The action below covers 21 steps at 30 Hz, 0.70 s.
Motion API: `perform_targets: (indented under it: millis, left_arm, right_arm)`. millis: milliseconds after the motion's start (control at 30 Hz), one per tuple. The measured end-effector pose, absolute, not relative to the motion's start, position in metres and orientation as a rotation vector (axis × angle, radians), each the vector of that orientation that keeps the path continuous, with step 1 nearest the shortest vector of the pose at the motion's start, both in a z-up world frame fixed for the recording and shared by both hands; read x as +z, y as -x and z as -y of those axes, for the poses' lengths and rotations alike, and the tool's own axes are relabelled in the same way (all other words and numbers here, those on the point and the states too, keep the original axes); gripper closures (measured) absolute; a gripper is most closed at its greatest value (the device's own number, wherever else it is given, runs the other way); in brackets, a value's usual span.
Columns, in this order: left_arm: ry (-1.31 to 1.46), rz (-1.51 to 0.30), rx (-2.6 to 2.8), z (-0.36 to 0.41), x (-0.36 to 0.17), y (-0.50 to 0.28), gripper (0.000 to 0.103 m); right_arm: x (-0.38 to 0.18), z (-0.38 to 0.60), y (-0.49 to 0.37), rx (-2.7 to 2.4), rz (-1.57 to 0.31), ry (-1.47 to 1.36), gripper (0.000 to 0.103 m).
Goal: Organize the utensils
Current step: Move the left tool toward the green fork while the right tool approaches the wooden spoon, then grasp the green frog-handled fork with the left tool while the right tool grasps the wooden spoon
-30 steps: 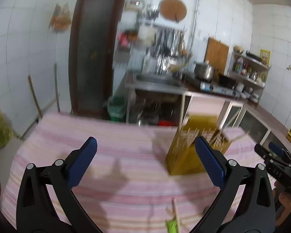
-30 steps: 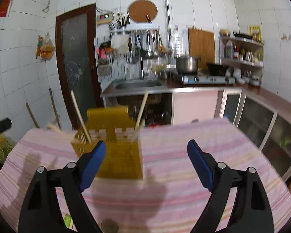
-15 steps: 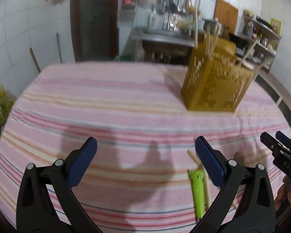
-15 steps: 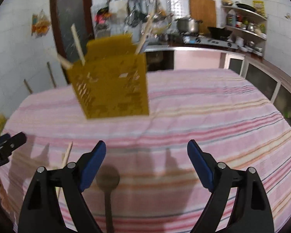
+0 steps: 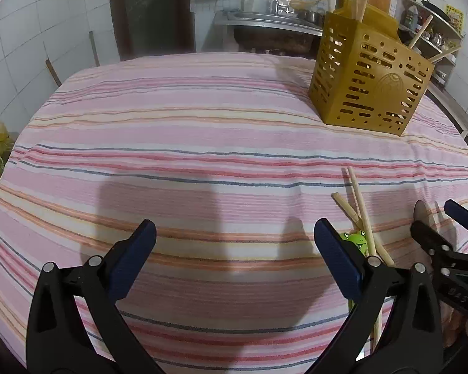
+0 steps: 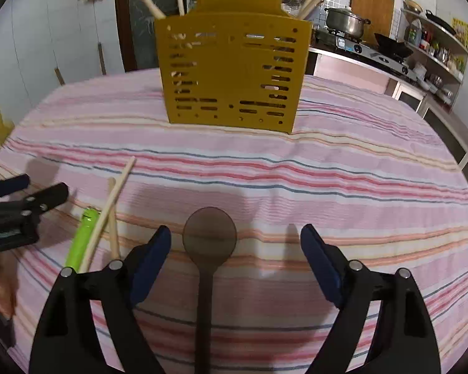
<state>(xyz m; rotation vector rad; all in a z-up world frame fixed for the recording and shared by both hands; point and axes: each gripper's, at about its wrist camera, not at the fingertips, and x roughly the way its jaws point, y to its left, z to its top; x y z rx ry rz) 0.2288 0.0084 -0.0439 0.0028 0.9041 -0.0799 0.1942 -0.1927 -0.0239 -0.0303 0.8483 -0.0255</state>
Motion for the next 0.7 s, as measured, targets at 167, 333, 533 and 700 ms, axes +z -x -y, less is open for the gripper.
perform_targets:
  millis: [167,333,533,700]
  left_arm:
    - [-0.015,-0.902,-0.089,-0.006,-0.043,-0.225,0.005]
    - [-0.066,-0.928,-0.086,0.006,-0.045,-0.22,0.005]
    - [-0.062,-0.917,-0.132,0.018,-0.041,-0.205,0.005]
    - [-0.06,-0.953,-0.147,0.03,-0.047,-0.199,0.005]
  right_arm:
    - [-0.026,0.192,-0.198,0.013,-0.873,-0.001,0.058]
    - [-0.026,0.197,-0.198,0.036,-0.868,-0.044,0.067]
    - [-0.017,0.215,-0.194,0.002,-0.838,-0.044,0.067]
    - [-0.011,0.237,-0.187,-0.035,-0.805,-0.083,0.067]
